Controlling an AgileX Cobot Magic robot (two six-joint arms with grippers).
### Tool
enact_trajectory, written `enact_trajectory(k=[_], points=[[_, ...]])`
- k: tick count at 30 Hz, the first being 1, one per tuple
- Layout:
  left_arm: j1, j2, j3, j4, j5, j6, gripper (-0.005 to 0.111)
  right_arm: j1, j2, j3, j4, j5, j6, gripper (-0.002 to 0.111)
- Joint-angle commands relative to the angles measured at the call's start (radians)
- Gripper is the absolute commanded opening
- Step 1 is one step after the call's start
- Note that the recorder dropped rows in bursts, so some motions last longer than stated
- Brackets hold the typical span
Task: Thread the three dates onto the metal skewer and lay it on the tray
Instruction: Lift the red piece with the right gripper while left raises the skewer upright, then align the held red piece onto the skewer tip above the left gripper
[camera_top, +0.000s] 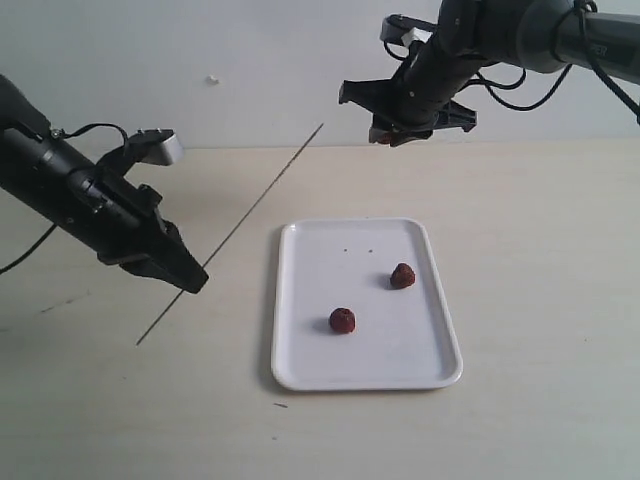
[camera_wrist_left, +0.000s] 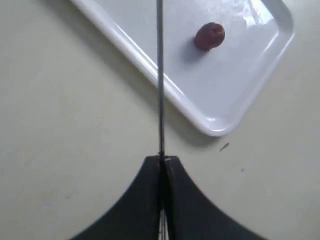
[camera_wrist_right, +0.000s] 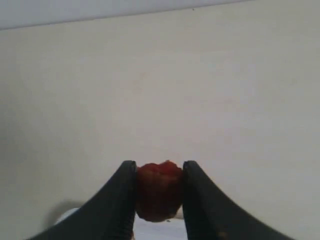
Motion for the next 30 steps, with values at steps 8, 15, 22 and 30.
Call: enact_trajectory(k=[8,15,22,30], points=[[-0.077,0.089,-0.040,-0.097,-0.023,-0.002,0.000,-0.003,-0.008,-0.007,0.035,-0.021,0.002,0.029],[-0.102,0.141,-0.081,-0.150,-0.034,-0.002,0.000,-0.003,-0.008,-0.007,0.035,-0.032,0.008,0.028],[-0.103,0.184,-0.096,-0.181,-0.032,-0.002,0.000,-0.003,-0.008,-0.007,0.057,-0.046,0.008,0.028],[-0.108,0.186,-0.096,-0.256,-0.025,-0.002,0.000,-0.003,-0.008,-0.007,0.148,-0.058,0.007,0.028]])
